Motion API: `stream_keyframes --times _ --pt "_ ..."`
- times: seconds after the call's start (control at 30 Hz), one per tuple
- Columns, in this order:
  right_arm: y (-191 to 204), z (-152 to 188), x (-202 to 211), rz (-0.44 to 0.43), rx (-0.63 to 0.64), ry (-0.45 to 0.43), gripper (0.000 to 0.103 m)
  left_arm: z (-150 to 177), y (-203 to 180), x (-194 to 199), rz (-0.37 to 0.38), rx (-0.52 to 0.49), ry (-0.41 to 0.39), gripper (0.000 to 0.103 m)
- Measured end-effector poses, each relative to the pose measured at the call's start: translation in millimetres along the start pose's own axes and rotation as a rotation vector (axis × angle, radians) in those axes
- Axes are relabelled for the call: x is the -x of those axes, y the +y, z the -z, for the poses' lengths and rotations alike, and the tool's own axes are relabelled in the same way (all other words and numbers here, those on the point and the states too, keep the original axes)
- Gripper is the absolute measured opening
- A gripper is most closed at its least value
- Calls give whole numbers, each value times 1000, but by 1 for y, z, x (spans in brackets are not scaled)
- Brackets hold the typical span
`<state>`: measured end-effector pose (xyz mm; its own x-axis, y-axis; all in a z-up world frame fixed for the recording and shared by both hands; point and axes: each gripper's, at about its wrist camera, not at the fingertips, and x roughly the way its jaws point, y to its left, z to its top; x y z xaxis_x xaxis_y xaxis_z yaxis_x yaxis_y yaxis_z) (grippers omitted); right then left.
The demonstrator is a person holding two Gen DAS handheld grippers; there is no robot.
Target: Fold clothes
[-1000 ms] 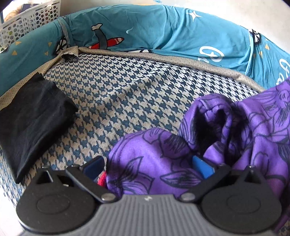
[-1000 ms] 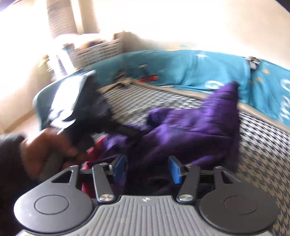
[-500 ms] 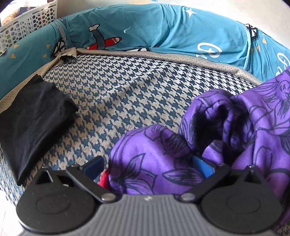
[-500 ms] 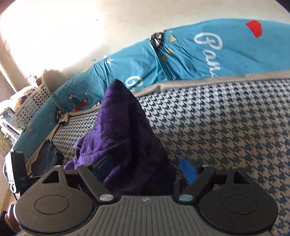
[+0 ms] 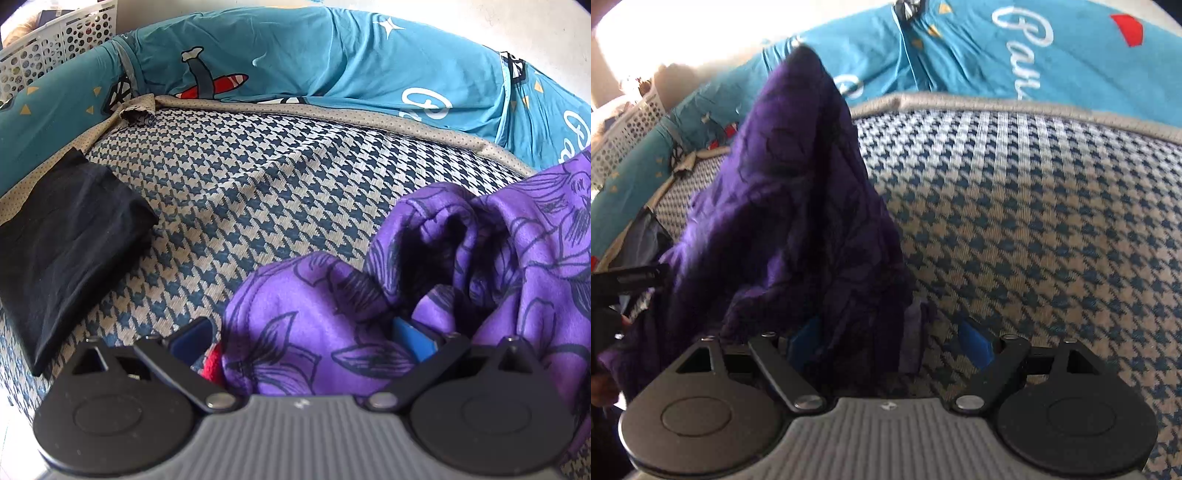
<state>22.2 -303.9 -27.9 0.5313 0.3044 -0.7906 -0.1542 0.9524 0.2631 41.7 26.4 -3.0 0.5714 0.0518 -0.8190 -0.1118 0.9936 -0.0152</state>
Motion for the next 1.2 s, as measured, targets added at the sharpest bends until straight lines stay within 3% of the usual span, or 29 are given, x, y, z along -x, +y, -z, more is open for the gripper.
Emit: stream_keyframes --times 0.13,0.17,0.23,0.27,0.37,0.6,0.83,1.2 --pt "-11 4 -20 -79 -131 22 86 0 0 -1 0 -1 0 103" --pt "-12 5 -23 -94 -147 13 91 0 0 -1 0 -1 1 103" --pt "-10 5 -25 -111 -132 -13 90 0 -1 -1 0 0 1 103" --pt "-8 5 -26 -118 -119 -25 83 0 -1 -2 0 -1 0 103" --pt "-2 5 -28 -168 -95 -51 51 1 -3 -1 -7 -12 -8 103" --pt "11 -6 -24 -136 -16 -138 27 -1 -4 -2 13 10 -4 103" --pt "27 -29 -17 -80 55 -263 21 -4 -11 -2 31 49 -18 103" --pt "43 -74 -15 -78 103 -434 14 -19 -35 -12 73 122 -29 103"
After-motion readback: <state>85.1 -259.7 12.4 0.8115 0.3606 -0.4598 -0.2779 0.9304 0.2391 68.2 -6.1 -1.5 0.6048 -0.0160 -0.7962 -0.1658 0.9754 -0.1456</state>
